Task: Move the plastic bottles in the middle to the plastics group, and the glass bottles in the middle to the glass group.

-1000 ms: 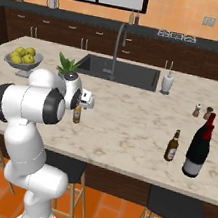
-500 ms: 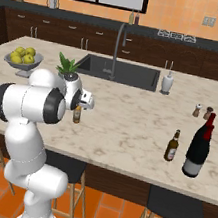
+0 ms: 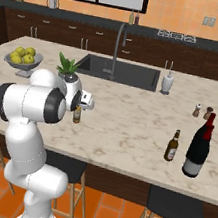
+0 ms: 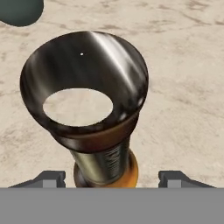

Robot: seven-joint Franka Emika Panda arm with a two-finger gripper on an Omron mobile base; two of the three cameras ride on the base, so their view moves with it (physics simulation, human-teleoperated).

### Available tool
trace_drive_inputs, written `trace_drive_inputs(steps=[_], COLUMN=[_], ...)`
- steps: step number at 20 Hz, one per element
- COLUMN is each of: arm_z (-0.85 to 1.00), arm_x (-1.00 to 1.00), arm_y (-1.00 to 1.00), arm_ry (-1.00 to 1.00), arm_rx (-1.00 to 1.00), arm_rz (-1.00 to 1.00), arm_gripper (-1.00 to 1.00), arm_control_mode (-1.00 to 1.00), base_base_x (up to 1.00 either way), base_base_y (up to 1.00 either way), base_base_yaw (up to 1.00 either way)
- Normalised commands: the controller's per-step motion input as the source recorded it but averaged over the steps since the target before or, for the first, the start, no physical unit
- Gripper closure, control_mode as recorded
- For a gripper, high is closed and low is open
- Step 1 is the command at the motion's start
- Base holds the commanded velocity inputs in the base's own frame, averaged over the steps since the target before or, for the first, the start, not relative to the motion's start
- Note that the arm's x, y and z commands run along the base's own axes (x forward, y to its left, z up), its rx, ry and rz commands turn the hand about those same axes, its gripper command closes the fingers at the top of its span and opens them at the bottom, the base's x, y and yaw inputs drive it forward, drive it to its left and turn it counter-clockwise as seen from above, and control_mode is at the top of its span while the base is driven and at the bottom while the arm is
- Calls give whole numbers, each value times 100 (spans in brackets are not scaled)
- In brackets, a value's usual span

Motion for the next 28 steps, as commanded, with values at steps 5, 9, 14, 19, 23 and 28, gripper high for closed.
trace_drive_inputs(steps=[5,9,14,19,23,28], arm_z=[0,0,27,49,25,5], arm_x=[0,-3,-16,-3,0,-1], arm_y=[0,0,-31,-69,-88,-100], arm_ry=[0,0,0,0,5,6], arm_rx=[0,0,0,0,0,0], arm_rz=[0,0,-14,-24,-32,-38], arm_gripper=[100,100,100,100,100,100], arm_control_mode=[-100,-100,-100,-100,-100,-100], base_base_x=[0,0,0,0,0,0], base_base_y=[0,0,0,0,0,0], base_base_yaw=[0,0,0,0,0,0])
